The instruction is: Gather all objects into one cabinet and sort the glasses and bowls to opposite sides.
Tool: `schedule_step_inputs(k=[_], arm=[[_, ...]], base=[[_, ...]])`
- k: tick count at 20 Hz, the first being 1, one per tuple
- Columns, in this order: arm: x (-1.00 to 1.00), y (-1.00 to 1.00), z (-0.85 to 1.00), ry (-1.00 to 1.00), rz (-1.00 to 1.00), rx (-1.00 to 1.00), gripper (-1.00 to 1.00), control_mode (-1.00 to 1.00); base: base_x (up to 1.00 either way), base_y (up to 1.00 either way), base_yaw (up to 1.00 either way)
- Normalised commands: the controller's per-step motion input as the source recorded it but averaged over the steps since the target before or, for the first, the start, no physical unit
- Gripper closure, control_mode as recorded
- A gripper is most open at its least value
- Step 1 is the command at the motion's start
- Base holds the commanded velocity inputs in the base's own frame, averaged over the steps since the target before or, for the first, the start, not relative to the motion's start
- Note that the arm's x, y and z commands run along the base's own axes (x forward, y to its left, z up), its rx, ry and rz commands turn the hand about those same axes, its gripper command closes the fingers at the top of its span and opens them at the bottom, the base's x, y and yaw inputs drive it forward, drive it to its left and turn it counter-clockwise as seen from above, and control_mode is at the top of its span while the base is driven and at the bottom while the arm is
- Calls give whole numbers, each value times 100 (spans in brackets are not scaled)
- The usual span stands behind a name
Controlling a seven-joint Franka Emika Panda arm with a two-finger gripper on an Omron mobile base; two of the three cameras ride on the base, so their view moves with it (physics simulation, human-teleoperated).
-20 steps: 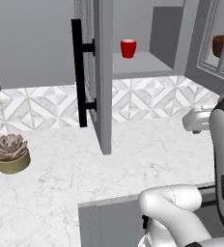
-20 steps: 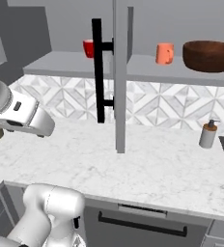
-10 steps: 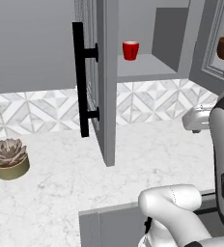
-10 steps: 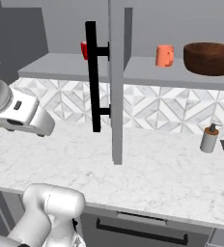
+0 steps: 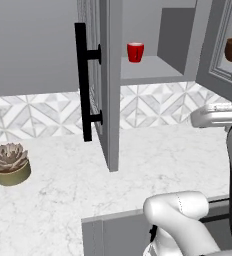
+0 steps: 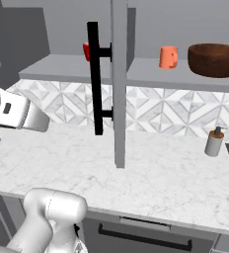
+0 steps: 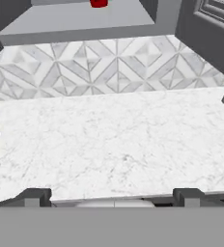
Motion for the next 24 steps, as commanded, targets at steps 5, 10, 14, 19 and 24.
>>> schedule_step_inputs(k=[5, 10, 14, 19, 24], arm=[[37, 0, 63, -49, 11, 7, -100, -100], [81, 27, 63, -20, 0, 1, -100, -100], [72, 14, 34, -4, -4, -7, -100, -100], [64, -5, 15, 5, -7, -6, -100, -100], [74, -1, -9, 7, -1, -1, -100, -100]], base=[[0, 0, 0], [0, 0, 0], [0, 0, 0], [0, 0, 0], [0, 0, 0]])
